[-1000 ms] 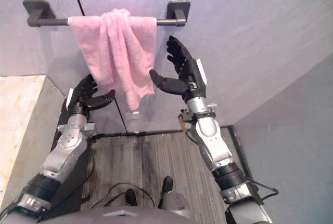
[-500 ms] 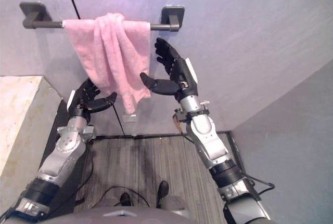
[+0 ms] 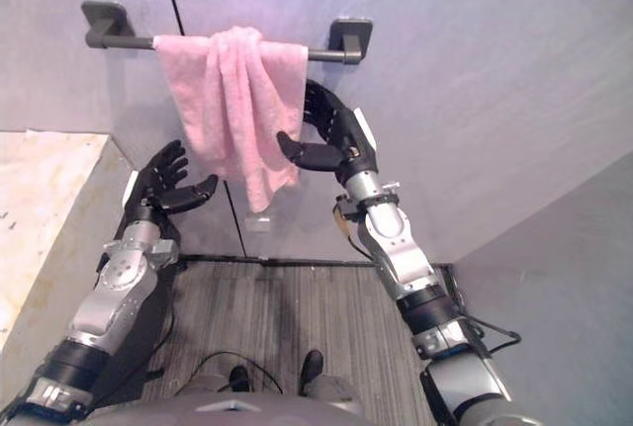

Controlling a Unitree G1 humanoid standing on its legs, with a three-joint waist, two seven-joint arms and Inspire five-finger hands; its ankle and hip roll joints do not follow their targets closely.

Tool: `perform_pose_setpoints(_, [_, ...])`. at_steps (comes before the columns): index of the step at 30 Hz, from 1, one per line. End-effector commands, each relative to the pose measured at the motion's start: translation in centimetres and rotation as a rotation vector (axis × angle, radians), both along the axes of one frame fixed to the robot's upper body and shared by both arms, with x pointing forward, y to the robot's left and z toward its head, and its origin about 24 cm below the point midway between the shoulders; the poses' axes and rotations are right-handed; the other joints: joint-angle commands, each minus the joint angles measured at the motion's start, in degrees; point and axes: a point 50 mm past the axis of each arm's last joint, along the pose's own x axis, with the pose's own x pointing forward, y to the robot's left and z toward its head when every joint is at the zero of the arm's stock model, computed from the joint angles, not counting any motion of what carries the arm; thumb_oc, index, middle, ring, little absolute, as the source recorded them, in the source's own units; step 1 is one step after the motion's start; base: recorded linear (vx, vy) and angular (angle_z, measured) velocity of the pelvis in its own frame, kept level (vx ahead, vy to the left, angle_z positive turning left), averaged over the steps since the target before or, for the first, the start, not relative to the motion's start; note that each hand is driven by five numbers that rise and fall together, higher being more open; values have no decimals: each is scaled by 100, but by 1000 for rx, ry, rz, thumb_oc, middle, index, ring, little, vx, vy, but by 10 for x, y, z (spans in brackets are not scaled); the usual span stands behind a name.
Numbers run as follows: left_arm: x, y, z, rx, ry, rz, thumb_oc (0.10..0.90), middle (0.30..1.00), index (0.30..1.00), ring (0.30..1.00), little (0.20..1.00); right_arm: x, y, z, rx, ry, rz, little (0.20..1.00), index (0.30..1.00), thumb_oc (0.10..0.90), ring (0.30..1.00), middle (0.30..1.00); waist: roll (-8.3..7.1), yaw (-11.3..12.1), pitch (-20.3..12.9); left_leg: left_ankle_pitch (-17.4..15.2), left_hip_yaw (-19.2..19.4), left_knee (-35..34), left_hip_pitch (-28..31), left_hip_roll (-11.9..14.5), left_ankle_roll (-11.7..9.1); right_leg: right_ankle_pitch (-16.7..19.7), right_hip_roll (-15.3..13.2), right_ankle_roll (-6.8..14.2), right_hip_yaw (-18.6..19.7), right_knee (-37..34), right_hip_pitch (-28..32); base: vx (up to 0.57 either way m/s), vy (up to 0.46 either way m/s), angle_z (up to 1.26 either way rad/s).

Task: Organize the bathroom.

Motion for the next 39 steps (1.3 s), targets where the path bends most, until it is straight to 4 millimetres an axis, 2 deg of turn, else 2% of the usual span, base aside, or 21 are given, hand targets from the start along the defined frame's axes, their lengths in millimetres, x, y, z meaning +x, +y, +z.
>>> perform_pose_setpoints(1, [1,4,34,62,-198,-20,800,900,900,900,900,12,-1,69,106,-271,-20,300,300,400,300,300,57,140,-593,88,190,-163,-187,-17,-111,-924,91,520,-10,281,43,6,11,11])
perform_pose_setpoints(7, [0,11,42,113,-254,31,800,900,900,900,900,4,-2,56,101,-260,-16,300,300,400,300,300,92,49,-593,96,241,-212,-138,-23,-82,-931,71,544,-1,300,20,13,28,6])
perform_pose_setpoints(13, [15,14,79,147,-413,56,800,900,900,900,900,-4,5,35,51,-208,48,300,300,400,300,300,151,-143,-639,124,313,-334,-19,-38,-36,-930,33,624,32,322,-13,34,65,-1])
perform_pose_setpoints(18, [28,16,95,192,-434,50,800,900,900,900,900,-7,13,24,27,-175,105,300,300,400,300,300,187,-284,-702,140,402,-436,64,-49,-13,-930,11,674,81,326,-38,41,56,-4])
perform_pose_setpoints(25, [34,18,103,183,-426,-18,800,900,900,900,900,-10,20,16,8,-149,143,300,300,400,300,300,243,-376,-753,133,479,-484,110,-74,10,-960,-4,692,121,333,-39,22,49,-1])
perform_pose_setpoints(29, [38,20,105,233,-411,-42,800,900,900,900,900,-11,21,11,4,-129,161,300,300,400,300,300,278,-438,-783,132,522,-517,139,-78,26,-982,-11,702,146,360,-50,11,28,-1])
perform_pose_setpoints(31, [40,22,107,237,-403,-65,715,773,773,773,773,-12,22,9,1,-119,170,300,300,400,300,300,292,-464,-793,133,540,-526,153,-80,29,-989,-14,703,152,357,-43,20,36,-4])
perform_pose_setpoints(32, [42,23,109,224,-402,-89,571,556,556,556,556,-13,23,7,-1,-112,175,300,300,400,300,300,306,-483,-804,136,555,-540,167,-80,26,-990,-13,705,158,357,-38,21,35,-3])
perform_pose_setpoints(34, [43,24,110,217,-397,-109,558,538,538,538,538,-13,23,5,-4,-106,179,300,300,400,300,300,317,-498,-810,138,565,-548,177,-81,28,-992,-12,706,166,360,-38,16,27,-3])
perform_pose_setpoints(36, [46,22,112,182,-385,-174,400,300,300,300,300,-14,24,2,-12,-96,187,300,300,400,300,300,336,-527,-829,146,585,-578,186,-83,29,-990,-13,707,169,349,-38,12,30,-3])
perform_pose_setpoints(39, [50,20,111,139,-360,-250,400,300,300,300,300,-15,25,-2,-18,-82,192,300,300,400,300,300,358,-559,-848,152,607,-591,190,-87,27,-984,-20,713,181,339,-38,10,28,-10])
